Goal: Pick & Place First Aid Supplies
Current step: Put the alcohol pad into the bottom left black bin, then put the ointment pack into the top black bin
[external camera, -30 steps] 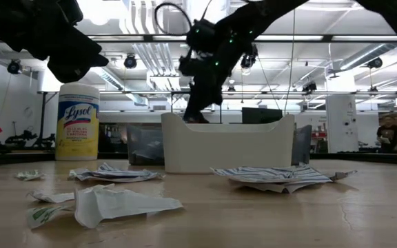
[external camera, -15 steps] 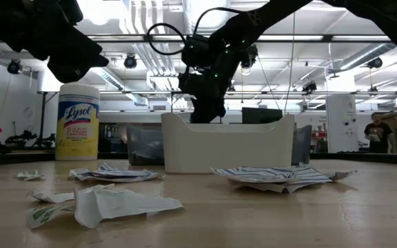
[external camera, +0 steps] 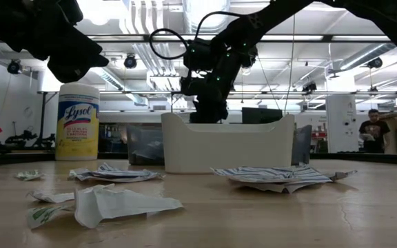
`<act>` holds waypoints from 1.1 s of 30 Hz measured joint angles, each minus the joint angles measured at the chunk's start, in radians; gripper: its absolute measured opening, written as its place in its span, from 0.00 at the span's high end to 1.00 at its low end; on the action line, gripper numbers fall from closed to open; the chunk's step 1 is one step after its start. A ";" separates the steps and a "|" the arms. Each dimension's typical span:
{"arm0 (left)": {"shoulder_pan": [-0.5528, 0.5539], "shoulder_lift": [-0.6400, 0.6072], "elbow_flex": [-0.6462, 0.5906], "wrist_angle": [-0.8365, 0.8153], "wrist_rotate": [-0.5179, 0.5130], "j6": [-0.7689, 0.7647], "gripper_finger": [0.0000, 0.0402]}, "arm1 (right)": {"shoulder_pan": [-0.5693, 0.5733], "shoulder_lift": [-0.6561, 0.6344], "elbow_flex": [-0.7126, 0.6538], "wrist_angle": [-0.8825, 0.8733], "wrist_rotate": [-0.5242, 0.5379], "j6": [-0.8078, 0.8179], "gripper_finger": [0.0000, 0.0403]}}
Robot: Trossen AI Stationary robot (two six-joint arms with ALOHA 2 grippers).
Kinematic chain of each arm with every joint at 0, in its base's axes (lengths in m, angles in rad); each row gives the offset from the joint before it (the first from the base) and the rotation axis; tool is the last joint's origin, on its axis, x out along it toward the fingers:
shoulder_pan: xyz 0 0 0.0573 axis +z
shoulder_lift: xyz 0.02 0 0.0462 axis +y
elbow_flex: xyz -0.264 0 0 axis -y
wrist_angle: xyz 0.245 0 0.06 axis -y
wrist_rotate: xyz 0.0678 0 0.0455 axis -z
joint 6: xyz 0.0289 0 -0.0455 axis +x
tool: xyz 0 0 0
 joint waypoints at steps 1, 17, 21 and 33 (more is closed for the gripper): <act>0.000 0.000 0.000 0.000 0.000 0.000 0.71 | 0.000 0.000 0.000 0.000 0.000 -0.001 0.81; 0.000 0.000 0.000 -0.001 0.000 0.000 0.71 | 0.038 -0.233 0.032 -0.145 -0.083 -0.042 0.83; 0.000 0.000 0.000 0.000 0.000 -0.001 0.71 | 0.059 -0.307 0.028 -0.231 -0.080 -0.043 0.91; 0.000 0.000 0.000 0.000 0.000 -0.001 0.71 | 0.244 -0.546 -0.093 -0.320 -0.081 0.056 0.98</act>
